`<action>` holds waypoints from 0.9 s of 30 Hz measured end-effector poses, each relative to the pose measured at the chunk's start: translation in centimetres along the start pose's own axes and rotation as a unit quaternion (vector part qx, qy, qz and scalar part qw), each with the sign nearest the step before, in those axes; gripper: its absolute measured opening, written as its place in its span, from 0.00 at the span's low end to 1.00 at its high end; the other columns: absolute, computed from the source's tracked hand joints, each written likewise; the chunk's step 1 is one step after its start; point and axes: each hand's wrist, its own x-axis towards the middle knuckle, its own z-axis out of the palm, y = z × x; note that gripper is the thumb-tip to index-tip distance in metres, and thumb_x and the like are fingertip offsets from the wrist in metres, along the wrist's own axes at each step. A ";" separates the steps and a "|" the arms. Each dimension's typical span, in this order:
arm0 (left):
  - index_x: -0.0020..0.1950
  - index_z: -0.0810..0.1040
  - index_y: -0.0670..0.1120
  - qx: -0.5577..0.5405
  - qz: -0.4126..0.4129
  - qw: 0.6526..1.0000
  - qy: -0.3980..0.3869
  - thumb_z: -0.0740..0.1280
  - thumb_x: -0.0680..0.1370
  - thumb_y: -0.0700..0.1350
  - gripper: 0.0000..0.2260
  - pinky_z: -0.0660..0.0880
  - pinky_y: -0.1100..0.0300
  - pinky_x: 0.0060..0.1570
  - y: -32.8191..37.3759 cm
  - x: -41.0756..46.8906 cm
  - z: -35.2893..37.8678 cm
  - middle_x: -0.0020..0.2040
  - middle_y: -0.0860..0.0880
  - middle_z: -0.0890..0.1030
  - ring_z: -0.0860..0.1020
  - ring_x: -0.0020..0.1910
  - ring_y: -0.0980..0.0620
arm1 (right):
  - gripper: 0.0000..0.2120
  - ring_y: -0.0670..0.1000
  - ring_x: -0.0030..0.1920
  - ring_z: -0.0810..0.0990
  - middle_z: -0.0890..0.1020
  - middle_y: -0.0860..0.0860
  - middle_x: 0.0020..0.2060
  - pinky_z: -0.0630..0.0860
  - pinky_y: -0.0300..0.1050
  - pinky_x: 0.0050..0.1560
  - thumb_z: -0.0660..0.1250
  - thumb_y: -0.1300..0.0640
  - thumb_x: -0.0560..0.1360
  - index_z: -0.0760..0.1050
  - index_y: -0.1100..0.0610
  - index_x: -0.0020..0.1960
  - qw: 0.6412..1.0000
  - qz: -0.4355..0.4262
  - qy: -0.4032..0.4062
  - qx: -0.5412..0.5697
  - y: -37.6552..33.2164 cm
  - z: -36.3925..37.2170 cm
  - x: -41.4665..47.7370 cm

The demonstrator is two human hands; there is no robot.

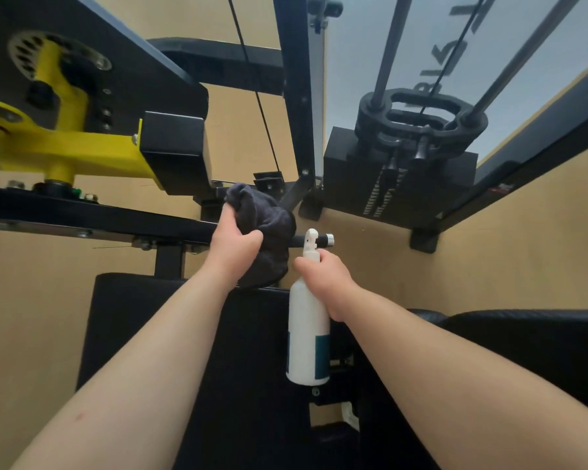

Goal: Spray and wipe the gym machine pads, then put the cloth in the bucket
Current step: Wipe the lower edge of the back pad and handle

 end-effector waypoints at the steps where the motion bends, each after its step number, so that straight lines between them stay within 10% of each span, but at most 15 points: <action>1: 0.81 0.57 0.57 0.037 -0.016 0.999 0.007 0.65 0.79 0.40 0.34 0.71 0.40 0.70 -0.2 0.4 0.2 0.77 0.45 0.69 0.69 0.74 0.40 | 0.03 0.56 0.51 0.81 0.80 0.52 0.48 0.81 0.57 0.58 0.67 0.51 0.78 0.73 0.46 0.47 1.000 0.000 0.006 -0.003 0.1 -0.1 0.1; 8: 0.81 0.51 0.54 0.299 -0.049 0.946 0.115 0.72 0.79 0.50 0.38 0.73 0.55 0.48 -1.2 1.1 0.9 0.71 0.40 0.60 0.74 0.62 0.41 | 0.13 0.55 0.51 0.81 0.79 0.52 0.50 0.82 0.55 0.54 0.67 0.49 0.79 0.72 0.50 0.62 0.999 0.032 0.022 0.026 0.0 -0.4 0.8; 11: 0.79 0.50 0.58 0.488 0.099 0.855 0.144 0.72 0.76 0.54 0.39 0.72 0.45 0.63 -1.7 1.7 1.1 0.74 0.41 0.58 0.66 0.69 0.39 | 0.16 0.56 0.51 0.81 0.79 0.53 0.51 0.82 0.58 0.58 0.67 0.47 0.79 0.70 0.49 0.64 0.996 0.061 0.043 0.040 0.4 -0.6 1.0; 15: 0.81 0.58 0.55 0.636 0.191 0.748 -0.005 0.73 0.77 0.49 0.36 0.58 0.40 0.77 -2.8 3.4 1.4 0.75 0.47 0.68 0.67 0.74 0.44 | 0.18 0.55 0.53 0.81 0.78 0.51 0.52 0.82 0.59 0.60 0.67 0.45 0.78 0.69 0.47 0.65 0.994 0.067 0.048 0.076 0.5 -0.5 1.4; 18: 0.73 0.68 0.52 0.630 0.215 0.746 -0.002 0.75 0.76 0.48 0.27 0.75 0.52 0.57 -3.0 4.8 2.3 0.60 0.48 0.77 0.78 0.56 0.47 | 0.18 0.56 0.53 0.81 0.79 0.51 0.53 0.82 0.60 0.60 0.68 0.46 0.78 0.69 0.46 0.66 0.989 0.065 0.069 0.113 0.7 -1.0 2.1; 21: 0.64 0.72 0.51 0.637 0.239 0.733 -0.016 0.74 0.77 0.49 0.18 0.71 0.56 0.41 -2.6 6.0 3.8 0.49 0.49 0.76 0.75 0.43 0.49 | 0.16 0.55 0.53 0.81 0.78 0.51 0.54 0.81 0.60 0.59 0.67 0.48 0.79 0.68 0.45 0.65 0.982 0.050 0.106 0.150 0.8 -1.7 2.4; 27: 0.58 0.73 0.50 0.614 0.270 0.740 -0.047 0.74 0.76 0.55 0.17 0.70 0.53 0.37 -2.3 7.0 10.1 0.45 0.49 0.74 0.74 0.40 0.48 | 0.16 0.51 0.51 0.80 0.77 0.46 0.50 0.81 0.58 0.58 0.68 0.48 0.80 0.67 0.43 0.63 0.973 -0.004 0.182 0.139 1.3 -2.6 2.8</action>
